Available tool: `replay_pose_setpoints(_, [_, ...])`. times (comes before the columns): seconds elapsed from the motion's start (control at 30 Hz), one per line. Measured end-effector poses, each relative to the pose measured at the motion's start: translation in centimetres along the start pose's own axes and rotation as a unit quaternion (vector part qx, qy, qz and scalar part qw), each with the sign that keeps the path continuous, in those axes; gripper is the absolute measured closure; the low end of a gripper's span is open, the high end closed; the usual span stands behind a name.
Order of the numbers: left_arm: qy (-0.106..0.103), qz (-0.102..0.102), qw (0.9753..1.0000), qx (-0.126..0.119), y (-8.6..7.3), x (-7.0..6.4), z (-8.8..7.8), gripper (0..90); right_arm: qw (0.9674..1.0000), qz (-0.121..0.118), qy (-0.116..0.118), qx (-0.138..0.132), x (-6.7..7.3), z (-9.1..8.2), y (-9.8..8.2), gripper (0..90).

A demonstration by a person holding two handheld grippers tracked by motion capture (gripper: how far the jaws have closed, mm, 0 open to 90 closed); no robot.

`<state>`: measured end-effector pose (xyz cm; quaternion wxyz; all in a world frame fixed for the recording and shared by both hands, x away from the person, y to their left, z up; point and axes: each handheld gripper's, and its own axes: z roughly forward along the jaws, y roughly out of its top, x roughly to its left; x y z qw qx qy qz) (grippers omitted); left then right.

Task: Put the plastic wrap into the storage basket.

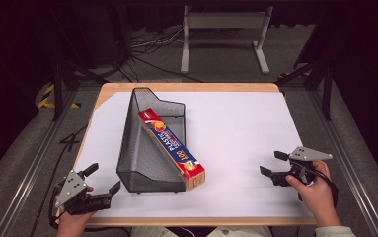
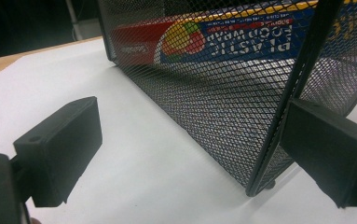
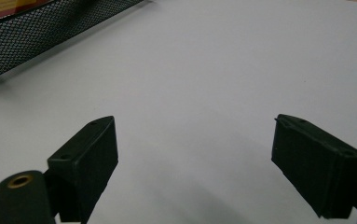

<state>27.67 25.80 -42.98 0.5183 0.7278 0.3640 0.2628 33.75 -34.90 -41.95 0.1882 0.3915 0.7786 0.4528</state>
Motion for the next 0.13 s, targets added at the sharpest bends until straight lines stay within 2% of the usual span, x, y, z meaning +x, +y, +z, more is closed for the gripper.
replay_pose_setpoints(0.13, [-0.003,0.000,1.0000,0.000,-0.01,0.05,0.06,6.4,0.9999,0.007,0.000,-0.010,-0.08,0.09,-0.53,14.8])
